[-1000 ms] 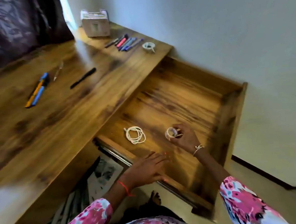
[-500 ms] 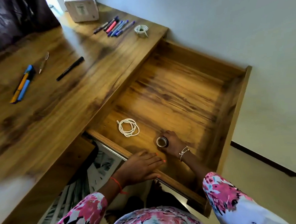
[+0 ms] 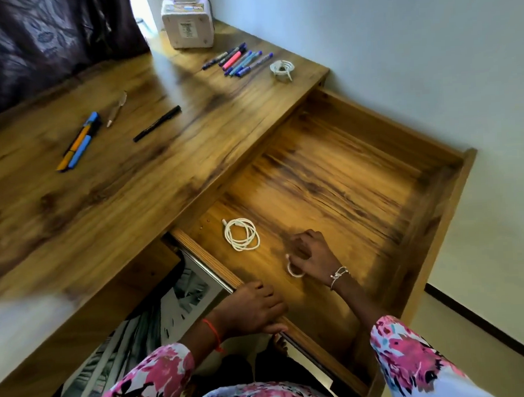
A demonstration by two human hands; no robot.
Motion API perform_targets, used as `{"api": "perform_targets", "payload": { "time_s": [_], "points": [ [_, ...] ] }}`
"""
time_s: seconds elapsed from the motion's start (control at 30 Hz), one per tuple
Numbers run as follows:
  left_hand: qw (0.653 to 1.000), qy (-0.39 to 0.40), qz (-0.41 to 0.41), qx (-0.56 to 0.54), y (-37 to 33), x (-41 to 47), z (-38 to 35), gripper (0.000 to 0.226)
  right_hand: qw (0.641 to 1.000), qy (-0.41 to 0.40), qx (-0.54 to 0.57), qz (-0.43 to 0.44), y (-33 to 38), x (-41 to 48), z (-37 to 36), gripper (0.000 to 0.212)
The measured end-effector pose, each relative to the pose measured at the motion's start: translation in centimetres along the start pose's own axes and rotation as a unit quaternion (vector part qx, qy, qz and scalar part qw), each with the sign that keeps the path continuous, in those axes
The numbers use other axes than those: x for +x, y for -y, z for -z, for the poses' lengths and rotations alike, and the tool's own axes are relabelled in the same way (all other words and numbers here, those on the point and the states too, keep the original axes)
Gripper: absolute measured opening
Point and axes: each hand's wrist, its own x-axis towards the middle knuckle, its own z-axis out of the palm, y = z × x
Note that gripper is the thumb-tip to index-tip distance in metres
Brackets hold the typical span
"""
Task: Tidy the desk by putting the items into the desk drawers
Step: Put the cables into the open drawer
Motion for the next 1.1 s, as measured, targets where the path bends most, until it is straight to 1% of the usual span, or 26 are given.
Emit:
{"api": "perform_targets", "payload": {
  "time_s": [0.1, 0.2, 0.27, 0.33, 0.43, 0.5, 0.57, 0.67, 0.7, 0.77, 0.83, 0.87, 1.0, 1.1],
  "points": [
    [1.0, 0.021, 0.002, -0.004, 0.0, -0.1, 0.5, 0.044, 0.998, -0.041, -0.002, 0.049, 1.7, 1.7, 1.3, 0.04],
    [0.999, 0.024, 0.027, -0.032, 0.7, -0.4, 1.7, 0.031, 0.992, -0.079, 0.0, 0.101, 4.3, 3.9, 2.5, 0.031],
    [0.995, 0.01, 0.063, -0.073, 1.9, -1.3, 2.8, 0.025, 0.986, -0.101, -0.002, 0.129, 6.3, 5.8, 3.0, 0.024],
    [0.992, -0.002, 0.09, -0.087, 3.6, -2.4, 4.1, 0.025, 0.983, -0.114, 0.002, 0.146, 8.7, 7.5, 3.4, 0.02],
    [0.988, -0.03, 0.127, -0.079, 6.7, -4.0, 6.0, 0.026, 0.976, -0.129, 0.001, 0.173, 11.8, 10.0, 3.8, 0.015],
    [0.986, -0.063, 0.144, -0.053, 9.7, -5.0, 7.4, 0.025, 0.972, -0.139, -0.007, 0.19, 13.9, 11.6, 3.9, 0.012],
    [0.981, -0.096, 0.161, -0.05, 12.7, -5.6, 8.8, 0.027, 0.968, -0.151, -0.015, 0.2, 15.5, 13.1, 3.9, 0.009],
    [0.974, -0.127, 0.182, -0.053, 17.1, -6.0, 10.5, 0.044, 0.969, -0.157, -0.022, 0.188, 17.5, 15.9, 3.8, 0.009],
    [0.971, -0.132, 0.19, -0.056, 18.3, -6.0, 10.9, 0.045, 0.972, -0.157, -0.019, 0.177, 17.9, 16.8, 3.8, 0.01],
    [0.967, -0.126, 0.208, -0.072, 21.2, -6.0, 11.2, 0.038, 0.974, -0.172, -0.014, 0.149, 18.7, 18.9, 3.9, 0.011],
    [0.96, -0.108, 0.24, -0.098, 24.0, -5.5, 10.9, 0.029, 0.973, -0.192, -0.021, 0.122, 19.1, 20.7, 4.1, 0.013],
    [0.956, -0.094, 0.254, -0.11, 25.3, -5.2, 10.6, 0.031, 0.973, -0.199, -0.024, 0.113, 19.2, 21.4, 4.3, 0.013],
    [0.953, -0.001, 0.279, -0.115, 30.0, -3.3, 8.6, 0.055, 0.972, -0.223, -0.038, 0.059, 19.2, 23.8, 5.1, 0.016],
    [0.951, 0.009, 0.279, -0.132, 32.4, -1.7, 7.8, 0.068, 0.972, -0.228, -0.038, 0.051, 19.2, 25.1, 5.6, 0.016]
  ]
}}
